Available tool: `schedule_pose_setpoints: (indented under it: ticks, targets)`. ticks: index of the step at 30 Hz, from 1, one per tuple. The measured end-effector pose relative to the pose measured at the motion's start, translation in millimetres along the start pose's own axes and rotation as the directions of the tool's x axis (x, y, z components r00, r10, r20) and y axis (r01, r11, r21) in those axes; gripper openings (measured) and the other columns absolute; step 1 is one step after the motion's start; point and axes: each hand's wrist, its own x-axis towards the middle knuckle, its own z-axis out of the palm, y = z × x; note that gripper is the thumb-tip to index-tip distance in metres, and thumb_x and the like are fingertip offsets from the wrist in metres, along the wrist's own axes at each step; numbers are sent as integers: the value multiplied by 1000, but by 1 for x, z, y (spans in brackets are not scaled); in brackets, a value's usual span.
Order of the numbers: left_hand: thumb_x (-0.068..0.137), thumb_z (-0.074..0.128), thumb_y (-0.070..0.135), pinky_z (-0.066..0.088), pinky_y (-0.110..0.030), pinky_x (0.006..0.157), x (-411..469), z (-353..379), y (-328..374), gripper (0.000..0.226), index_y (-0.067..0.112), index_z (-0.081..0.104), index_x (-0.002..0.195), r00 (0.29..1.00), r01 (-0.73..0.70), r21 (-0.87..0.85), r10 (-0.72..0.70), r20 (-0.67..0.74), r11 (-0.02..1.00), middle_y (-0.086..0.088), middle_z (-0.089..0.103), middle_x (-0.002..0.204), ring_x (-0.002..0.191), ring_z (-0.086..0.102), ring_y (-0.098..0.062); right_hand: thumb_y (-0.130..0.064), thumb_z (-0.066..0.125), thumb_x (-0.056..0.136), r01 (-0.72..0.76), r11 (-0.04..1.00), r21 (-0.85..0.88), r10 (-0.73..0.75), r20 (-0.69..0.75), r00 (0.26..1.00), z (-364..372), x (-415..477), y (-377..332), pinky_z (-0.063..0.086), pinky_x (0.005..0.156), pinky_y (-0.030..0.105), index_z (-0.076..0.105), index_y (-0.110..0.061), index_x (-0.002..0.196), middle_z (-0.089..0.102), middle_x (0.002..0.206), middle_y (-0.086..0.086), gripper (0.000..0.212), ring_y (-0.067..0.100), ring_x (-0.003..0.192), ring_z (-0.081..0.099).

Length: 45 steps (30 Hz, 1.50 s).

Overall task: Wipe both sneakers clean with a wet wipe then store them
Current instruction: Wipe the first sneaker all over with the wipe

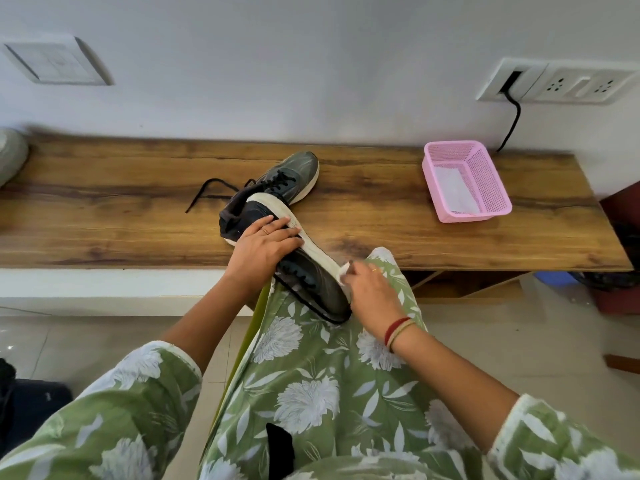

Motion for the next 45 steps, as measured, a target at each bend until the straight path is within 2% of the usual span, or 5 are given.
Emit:
schedule_pose_setpoints:
  ticks: [6,25,33,36,45]
  targets:
    - [77,71,5,42,-39,95,3,-32,0,34,14,68,109,954,223,-120,-241,-176,968,-6,69,112,110,62,-27,7,48,87,-55,902,429,230,-368,901,-66,16,14,42,95,31,63,-6,117,55,112,8,36,21,105,51]
    - [56,83,9,44,-25,42,-19,-13,51,46,11,67,99,935,296,50,-300,190,954,-7,70,86,65,67,-27,-1,56,71,164,882,-441,-209,-55,976,-47,19,-6,45,56,27,67,-7,107,62,90,5,39,21,73,56]
    - [53,86,12,49,-26,48,-16,-15,47,52,14,68,101,935,277,46,-280,218,960,-4,72,90,73,69,-25,-3,49,89,-106,933,-345,113,-1,994,-84,-8,42,44,84,29,58,-10,117,52,116,7,31,23,103,46]
    - [75,72,22,50,-39,85,-18,-15,51,66,22,48,136,912,307,9,-297,284,952,-7,58,130,117,57,-30,-1,46,90,-281,948,-152,276,-54,960,-103,-4,50,39,91,32,61,-14,118,51,113,7,34,24,107,44]
    - [67,77,7,46,-40,97,-8,-11,68,71,0,50,133,950,25,70,-46,309,997,-17,58,129,117,58,-31,0,40,92,328,923,-202,-289,201,936,-85,56,-8,43,91,32,58,-21,123,49,120,1,42,20,111,43]
